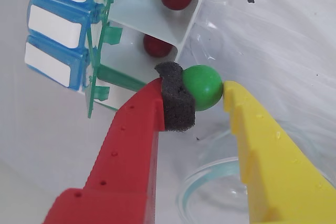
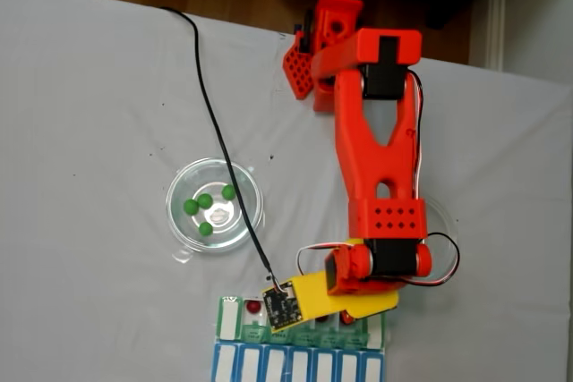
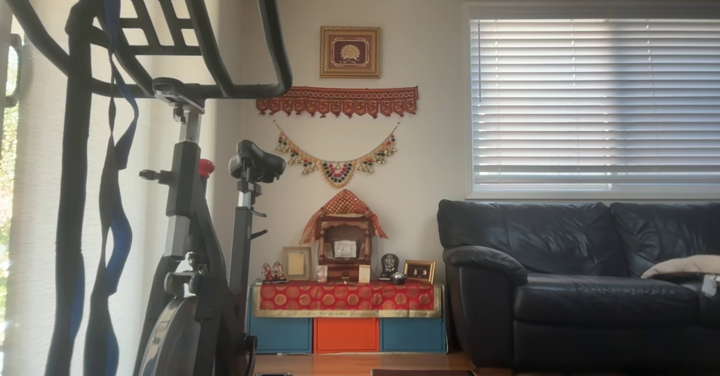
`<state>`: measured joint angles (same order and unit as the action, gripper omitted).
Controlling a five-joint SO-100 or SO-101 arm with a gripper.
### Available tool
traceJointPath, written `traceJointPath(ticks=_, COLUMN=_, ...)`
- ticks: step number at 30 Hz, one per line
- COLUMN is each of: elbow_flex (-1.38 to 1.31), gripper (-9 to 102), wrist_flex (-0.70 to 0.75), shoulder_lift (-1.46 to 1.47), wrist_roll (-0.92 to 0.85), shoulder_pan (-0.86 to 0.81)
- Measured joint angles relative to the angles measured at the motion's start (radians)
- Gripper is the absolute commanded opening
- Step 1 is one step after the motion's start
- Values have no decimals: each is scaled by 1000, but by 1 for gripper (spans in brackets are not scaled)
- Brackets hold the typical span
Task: Sort medicines into box.
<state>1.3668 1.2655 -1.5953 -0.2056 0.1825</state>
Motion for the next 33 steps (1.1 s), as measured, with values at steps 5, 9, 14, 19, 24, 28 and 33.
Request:
traceJointPath(ticks=5, elbow_flex=-15, gripper=1, wrist_flex=-40, shoulder_lift=55, wrist_roll=8, shoulder_pan=2)
traceJointPath(ticks=9, elbow_flex=-58, gripper=1, wrist_flex=-49, shoulder_lift=95, wrist_roll=20, shoulder_pan=2)
traceJointPath(ticks=14, elbow_flex=-106, gripper=1, wrist_flex=-49, shoulder_lift=112, wrist_roll=35, shoulder_pan=2)
traceJointPath(ticks=19, elbow_flex=-132, gripper=1, wrist_flex=-49, shoulder_lift=112, wrist_roll=51, shoulder_pan=9)
traceJointPath(ticks=24, elbow_flex=-135, gripper=1, wrist_flex=-60, shoulder_lift=112, wrist_roll=55, shoulder_pan=21)
traceJointPath(ticks=28, elbow_flex=-135, gripper=2, wrist_flex=-86, shoulder_lift=112, wrist_roll=64, shoulder_pan=21)
traceJointPath(ticks=33, elbow_flex=-135, gripper=10, wrist_flex=-95, shoulder_lift=112, wrist_roll=80, shoulder_pan=23)
